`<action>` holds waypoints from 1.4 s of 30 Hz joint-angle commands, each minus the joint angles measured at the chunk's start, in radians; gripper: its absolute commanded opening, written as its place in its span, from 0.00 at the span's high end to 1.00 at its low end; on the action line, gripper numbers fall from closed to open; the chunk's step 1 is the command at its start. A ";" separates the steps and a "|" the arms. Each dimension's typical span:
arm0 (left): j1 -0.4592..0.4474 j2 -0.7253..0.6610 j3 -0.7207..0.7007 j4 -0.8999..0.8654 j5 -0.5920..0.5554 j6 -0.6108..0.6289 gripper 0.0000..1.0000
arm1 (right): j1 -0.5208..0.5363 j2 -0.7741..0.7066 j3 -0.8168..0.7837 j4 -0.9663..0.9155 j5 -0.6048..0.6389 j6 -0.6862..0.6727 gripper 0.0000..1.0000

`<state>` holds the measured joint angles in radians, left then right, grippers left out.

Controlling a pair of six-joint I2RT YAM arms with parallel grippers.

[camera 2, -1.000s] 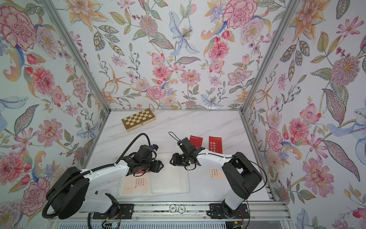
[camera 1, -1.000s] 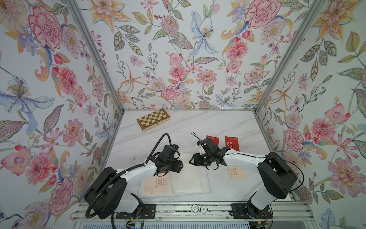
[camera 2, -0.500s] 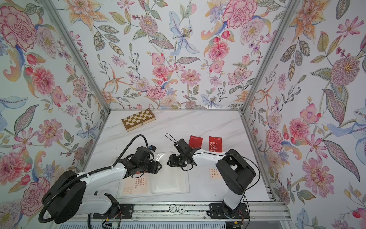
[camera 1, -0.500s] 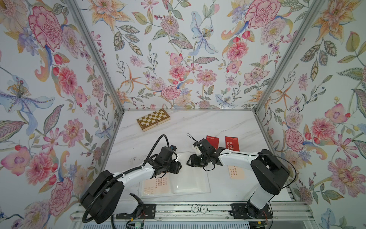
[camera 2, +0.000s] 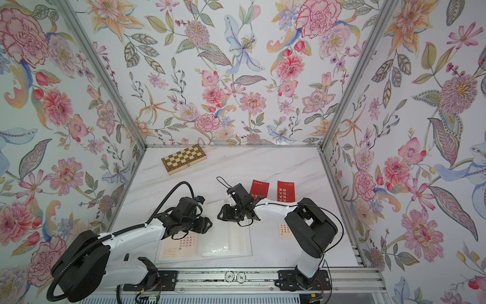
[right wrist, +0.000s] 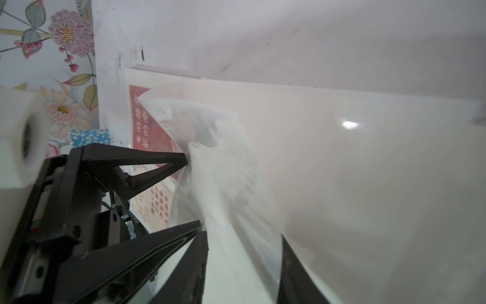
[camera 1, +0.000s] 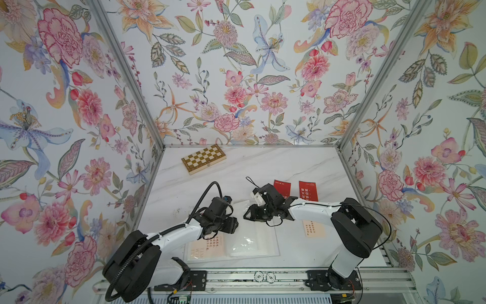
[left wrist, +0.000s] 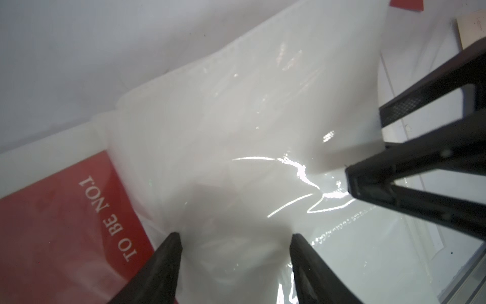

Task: Place the photos into the photo albums
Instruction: Turn the page of the photo album at the center of the board.

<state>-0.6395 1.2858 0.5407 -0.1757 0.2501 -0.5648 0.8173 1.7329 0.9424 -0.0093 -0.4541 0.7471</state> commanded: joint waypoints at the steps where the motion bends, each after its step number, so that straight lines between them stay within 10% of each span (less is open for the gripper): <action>1: 0.009 -0.029 0.008 -0.079 -0.009 0.010 0.35 | 0.005 -0.003 -0.012 0.090 -0.073 0.043 0.65; 10: 0.066 -0.213 0.111 -0.275 -0.130 0.043 0.35 | 0.029 -0.012 0.024 0.098 -0.107 0.046 0.92; 16: 0.179 -0.332 0.201 -0.379 -0.153 0.077 0.34 | 0.076 0.010 0.096 0.076 -0.113 0.040 0.93; 42: 0.380 -0.360 0.410 -0.467 -0.129 0.131 0.32 | 0.245 0.333 0.613 -0.001 -0.208 0.039 0.42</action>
<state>-0.2680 0.9028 0.9234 -0.6315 0.1001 -0.4557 1.0760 2.1021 1.5738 0.0254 -0.6697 0.8165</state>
